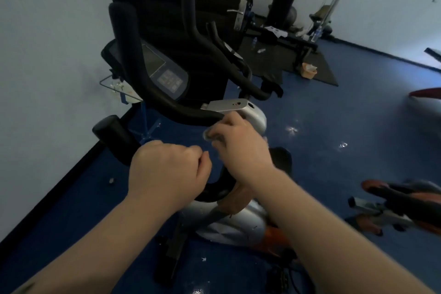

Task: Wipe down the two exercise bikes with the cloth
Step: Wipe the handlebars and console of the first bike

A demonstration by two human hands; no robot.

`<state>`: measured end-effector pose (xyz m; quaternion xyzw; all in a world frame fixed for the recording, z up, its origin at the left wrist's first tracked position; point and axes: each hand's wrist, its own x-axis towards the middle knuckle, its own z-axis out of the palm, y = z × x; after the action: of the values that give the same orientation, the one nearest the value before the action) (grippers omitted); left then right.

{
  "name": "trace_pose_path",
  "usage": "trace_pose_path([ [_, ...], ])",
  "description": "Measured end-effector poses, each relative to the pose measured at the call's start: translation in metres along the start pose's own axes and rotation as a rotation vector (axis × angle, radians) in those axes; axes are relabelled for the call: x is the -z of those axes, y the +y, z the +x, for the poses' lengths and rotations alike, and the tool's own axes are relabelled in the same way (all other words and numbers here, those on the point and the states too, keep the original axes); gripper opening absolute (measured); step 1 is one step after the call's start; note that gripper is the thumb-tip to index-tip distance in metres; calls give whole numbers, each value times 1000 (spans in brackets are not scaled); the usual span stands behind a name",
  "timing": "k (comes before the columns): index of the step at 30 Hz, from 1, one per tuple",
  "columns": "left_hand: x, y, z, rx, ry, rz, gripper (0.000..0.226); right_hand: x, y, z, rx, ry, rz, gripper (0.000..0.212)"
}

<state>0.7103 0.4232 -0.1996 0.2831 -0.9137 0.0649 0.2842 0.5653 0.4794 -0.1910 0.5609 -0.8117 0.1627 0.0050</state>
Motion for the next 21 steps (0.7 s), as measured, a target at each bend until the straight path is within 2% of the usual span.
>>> trace_pose_path([
  [2, 1, -3, -3, -57, 21, -2, 44, -12, -10, -22, -107, 120, -17, 23],
  [6, 4, -9, -8, -195, 28, -5, 39, -30, -41, -78, -214, 356, 163, 23],
  [9, 2, -13, -23, -225, 23, 3, 34, -38, -49, -88, -313, 353, 357, 28],
  [13, 0, -20, -36, -255, 26, -33, 31, -37, -48, -52, -492, 310, 421, 30],
  [17, -1, -19, -36, -242, 49, -98, 38, -52, -66, -78, -543, 414, 787, 39],
  [21, -6, -20, -38, -248, 76, -111, 38, -51, -63, -65, -702, 515, 963, 36],
])
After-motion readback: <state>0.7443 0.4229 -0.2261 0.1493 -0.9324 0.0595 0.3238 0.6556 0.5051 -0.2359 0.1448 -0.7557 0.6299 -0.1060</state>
